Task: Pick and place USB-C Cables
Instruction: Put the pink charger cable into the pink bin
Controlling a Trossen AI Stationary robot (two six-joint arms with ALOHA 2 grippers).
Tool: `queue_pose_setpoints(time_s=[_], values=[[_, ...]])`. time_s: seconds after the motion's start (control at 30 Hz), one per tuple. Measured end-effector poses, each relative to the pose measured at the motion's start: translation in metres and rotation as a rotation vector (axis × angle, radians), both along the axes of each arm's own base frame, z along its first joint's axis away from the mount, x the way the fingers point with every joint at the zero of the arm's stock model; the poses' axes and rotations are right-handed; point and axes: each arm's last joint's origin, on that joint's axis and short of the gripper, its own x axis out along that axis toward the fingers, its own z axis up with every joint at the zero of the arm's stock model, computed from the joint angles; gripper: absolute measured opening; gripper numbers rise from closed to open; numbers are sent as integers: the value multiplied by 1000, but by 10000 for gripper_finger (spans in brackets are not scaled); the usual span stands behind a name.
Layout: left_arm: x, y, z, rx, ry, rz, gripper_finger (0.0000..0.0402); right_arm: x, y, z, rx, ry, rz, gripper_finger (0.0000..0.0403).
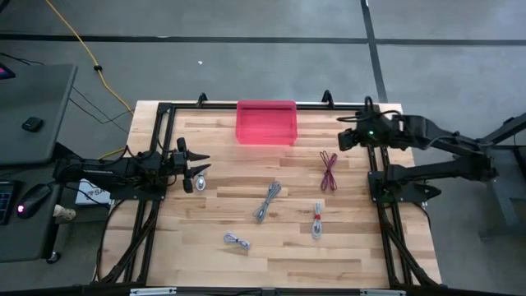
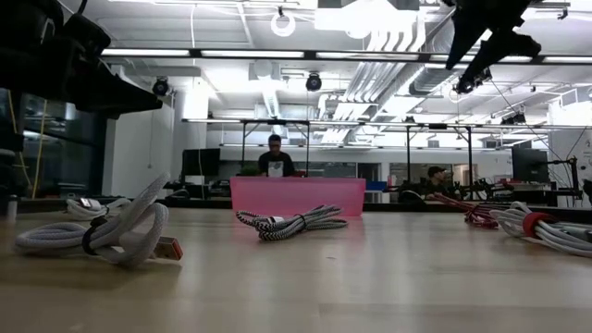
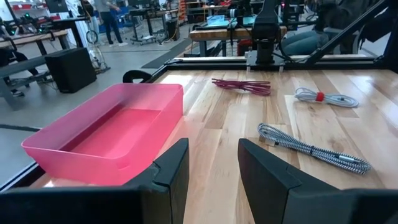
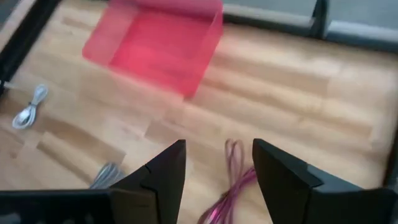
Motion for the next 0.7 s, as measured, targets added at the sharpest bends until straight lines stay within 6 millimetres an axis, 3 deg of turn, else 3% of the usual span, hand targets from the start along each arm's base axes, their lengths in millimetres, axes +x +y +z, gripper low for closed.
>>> queue_pose_setpoints(time_s=[0.4, 0.7], values=[[0, 0, 0, 1, 0, 0, 118, 22, -4, -29, 236, 190, -142, 177], [0, 0, 0, 2, 1, 0, 118, 52, 6, -52, 320, 313, -129, 177]])
